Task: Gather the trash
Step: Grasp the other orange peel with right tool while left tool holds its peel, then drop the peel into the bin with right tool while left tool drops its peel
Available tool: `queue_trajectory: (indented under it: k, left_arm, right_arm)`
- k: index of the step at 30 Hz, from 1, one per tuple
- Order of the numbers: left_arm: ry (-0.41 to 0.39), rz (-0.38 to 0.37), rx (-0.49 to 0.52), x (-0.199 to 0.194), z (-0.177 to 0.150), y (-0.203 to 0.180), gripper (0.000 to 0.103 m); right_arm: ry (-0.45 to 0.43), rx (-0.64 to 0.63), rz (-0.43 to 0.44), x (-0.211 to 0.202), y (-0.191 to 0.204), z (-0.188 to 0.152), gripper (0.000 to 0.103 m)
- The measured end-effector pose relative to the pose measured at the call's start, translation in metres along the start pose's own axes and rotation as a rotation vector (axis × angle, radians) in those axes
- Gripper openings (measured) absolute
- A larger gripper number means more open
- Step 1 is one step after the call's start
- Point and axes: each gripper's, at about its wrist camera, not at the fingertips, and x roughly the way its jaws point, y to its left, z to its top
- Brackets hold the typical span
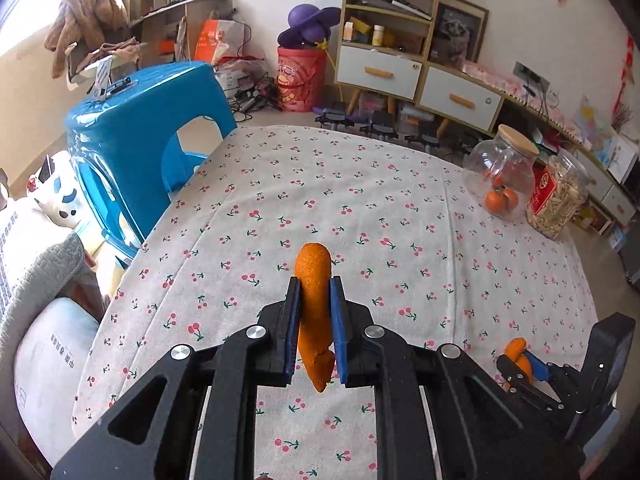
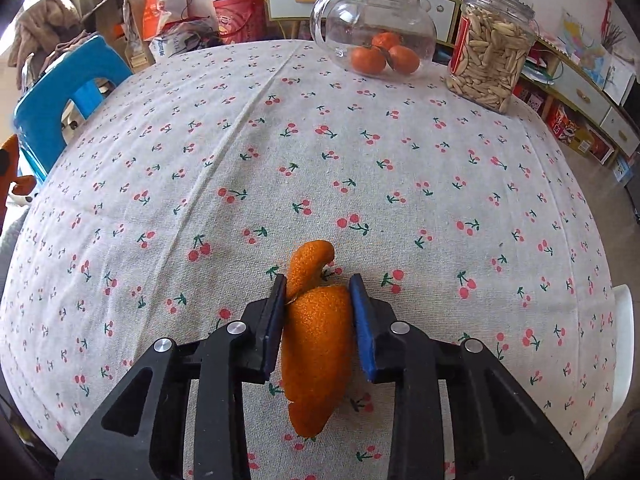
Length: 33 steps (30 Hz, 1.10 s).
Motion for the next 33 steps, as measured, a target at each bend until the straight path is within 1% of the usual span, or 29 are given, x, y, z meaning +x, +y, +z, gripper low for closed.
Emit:
queue_trajectory:
  k: [2,5,12,16,21,24,29,33]
  left_arm:
    - [0.003,0.008,-0.01,0.001,0.0,0.005,0.015]
    - [0.004,0.01,-0.026,0.001,0.002,0.01,0.015]
    - [-0.012,0.012,-0.023,-0.003,0.003,0.007,0.015]
    - [-0.017,0.008,-0.017,-0.006,0.002,0.001,0.015]
    - [-0.02,-0.003,-0.003,-0.008,0.001,-0.01,0.015]
    - [-0.021,-0.014,0.001,-0.01,0.0,-0.018,0.015]
    - [-0.029,-0.031,0.019,-0.013,-0.002,-0.035,0.015]
    - [-0.02,-0.047,0.029,-0.011,-0.004,-0.048,0.015]
  right_arm:
    - [-0.006,0.012,0.018,0.0,-0.001,0.003,0.024]
    - [-0.013,0.032,0.043,-0.002,-0.005,0.007,0.021]
    - [-0.097,0.06,0.035,-0.028,-0.02,0.018,0.02]
    - [-0.159,0.08,0.009,-0.049,-0.038,0.022,0.02]
    - [-0.225,0.13,-0.028,-0.075,-0.075,0.025,0.02]
    - [-0.263,0.167,-0.068,-0.089,-0.104,0.024,0.02]
    - [-0.292,0.246,-0.13,-0.106,-0.156,0.016,0.02]
    - [-0.308,0.298,-0.188,-0.118,-0.195,0.006,0.021]
